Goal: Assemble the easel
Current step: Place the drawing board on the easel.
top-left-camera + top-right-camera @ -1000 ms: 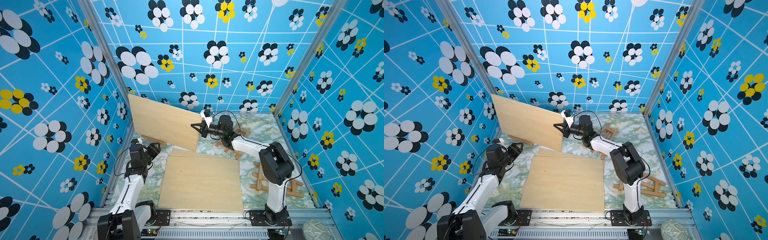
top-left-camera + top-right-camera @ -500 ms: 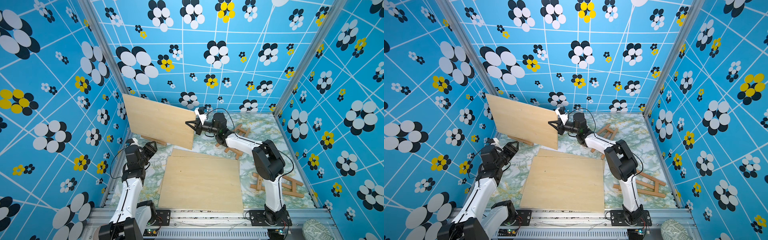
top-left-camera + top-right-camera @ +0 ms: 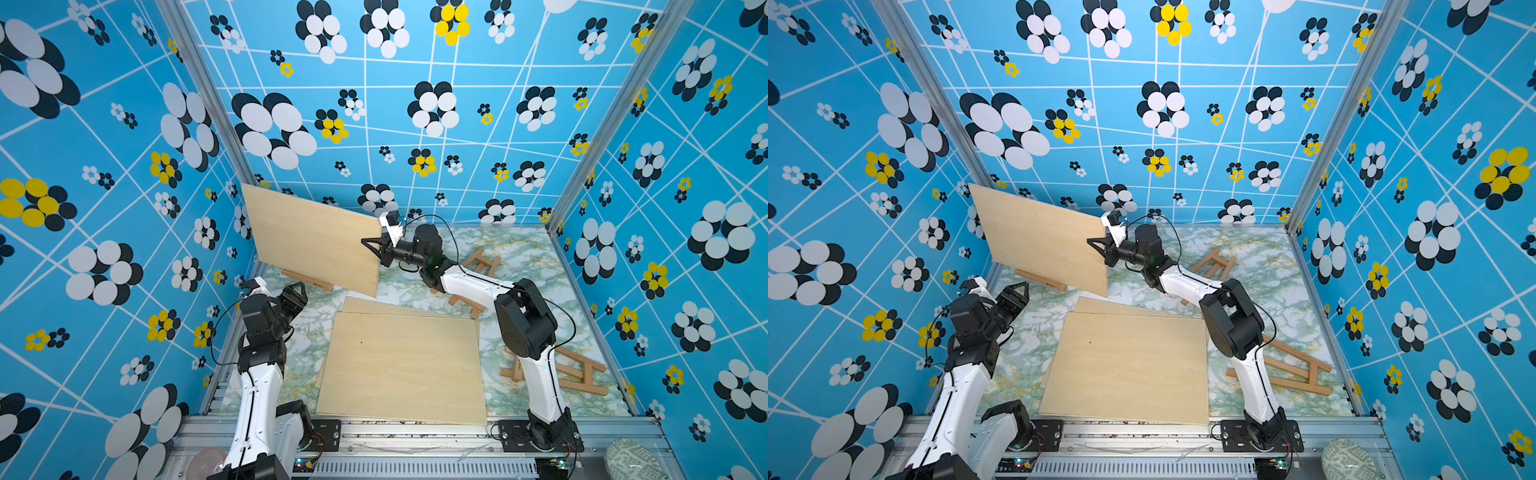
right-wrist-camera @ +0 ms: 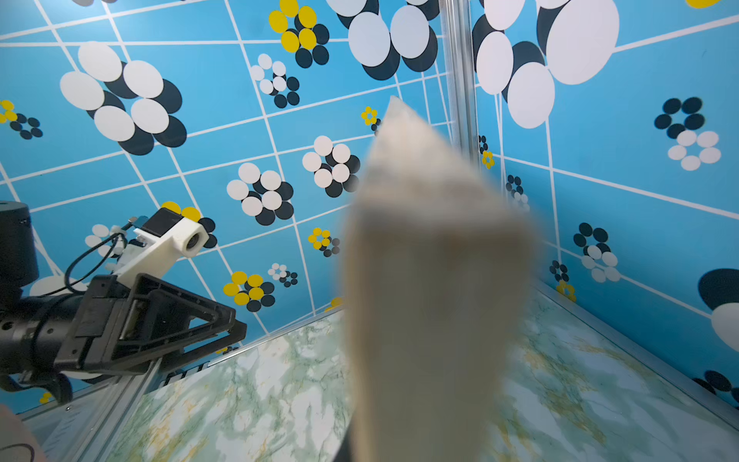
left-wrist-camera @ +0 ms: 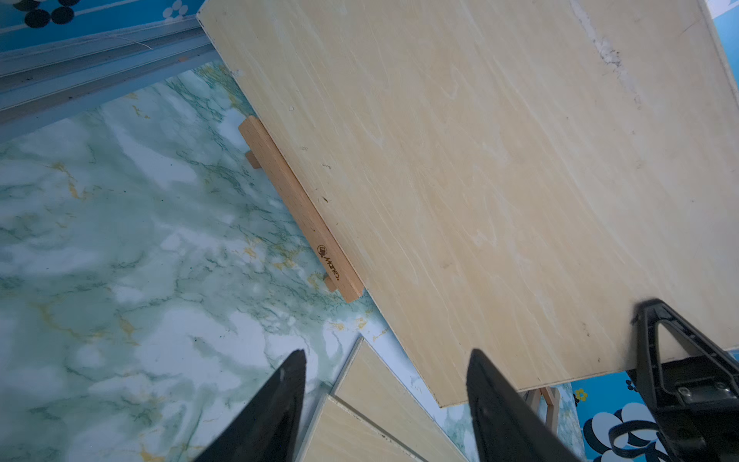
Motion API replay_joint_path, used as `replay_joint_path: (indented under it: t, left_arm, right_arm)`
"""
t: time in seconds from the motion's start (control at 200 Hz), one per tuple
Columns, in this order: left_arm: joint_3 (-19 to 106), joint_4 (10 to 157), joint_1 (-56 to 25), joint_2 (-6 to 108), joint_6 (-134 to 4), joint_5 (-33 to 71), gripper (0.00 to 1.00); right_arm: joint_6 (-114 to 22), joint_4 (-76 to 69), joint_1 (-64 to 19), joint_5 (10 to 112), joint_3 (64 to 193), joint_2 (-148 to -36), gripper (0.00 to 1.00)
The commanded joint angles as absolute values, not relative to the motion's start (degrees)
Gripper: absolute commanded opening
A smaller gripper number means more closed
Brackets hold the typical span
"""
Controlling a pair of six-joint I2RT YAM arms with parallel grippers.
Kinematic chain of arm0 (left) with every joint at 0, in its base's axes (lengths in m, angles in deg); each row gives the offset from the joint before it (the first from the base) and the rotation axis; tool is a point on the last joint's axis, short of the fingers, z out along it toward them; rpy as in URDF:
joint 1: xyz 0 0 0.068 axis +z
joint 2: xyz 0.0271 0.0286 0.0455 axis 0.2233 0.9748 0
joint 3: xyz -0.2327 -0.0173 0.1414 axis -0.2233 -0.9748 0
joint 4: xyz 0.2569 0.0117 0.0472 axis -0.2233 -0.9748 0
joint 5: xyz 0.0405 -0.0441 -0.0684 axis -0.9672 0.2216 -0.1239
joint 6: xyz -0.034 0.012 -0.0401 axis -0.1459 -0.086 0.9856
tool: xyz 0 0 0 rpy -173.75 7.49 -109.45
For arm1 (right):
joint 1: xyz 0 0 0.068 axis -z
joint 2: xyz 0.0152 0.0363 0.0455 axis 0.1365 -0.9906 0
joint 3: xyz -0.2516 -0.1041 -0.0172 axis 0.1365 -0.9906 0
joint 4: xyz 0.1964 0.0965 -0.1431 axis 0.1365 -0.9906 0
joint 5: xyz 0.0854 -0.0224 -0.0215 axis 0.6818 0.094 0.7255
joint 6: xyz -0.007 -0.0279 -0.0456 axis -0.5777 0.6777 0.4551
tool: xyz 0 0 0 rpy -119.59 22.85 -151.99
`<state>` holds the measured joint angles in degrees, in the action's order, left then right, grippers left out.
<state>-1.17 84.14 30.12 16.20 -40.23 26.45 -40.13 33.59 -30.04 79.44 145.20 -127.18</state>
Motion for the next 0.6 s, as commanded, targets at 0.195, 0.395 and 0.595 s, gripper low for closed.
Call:
replay_joint_path:
  t: [0.195,0.395,0.595]
  left_arm:
    - [-0.1,83.6,31.9,15.1,-41.7,28.1,0.66]
    - [-0.6,83.6,32.8,14.7,-41.8,29.0,0.66]
    - [-1.3,83.9,33.8,14.6,-41.8,29.7,0.66]
  right_arm:
    - [-33.6,36.4,-31.0,70.4,144.2,-130.3,0.0]
    - [-33.5,35.0,-30.9,72.3,146.6,-132.7,0.0]
    - [-36.0,36.3,-30.1,74.5,148.3,-134.9,0.0]
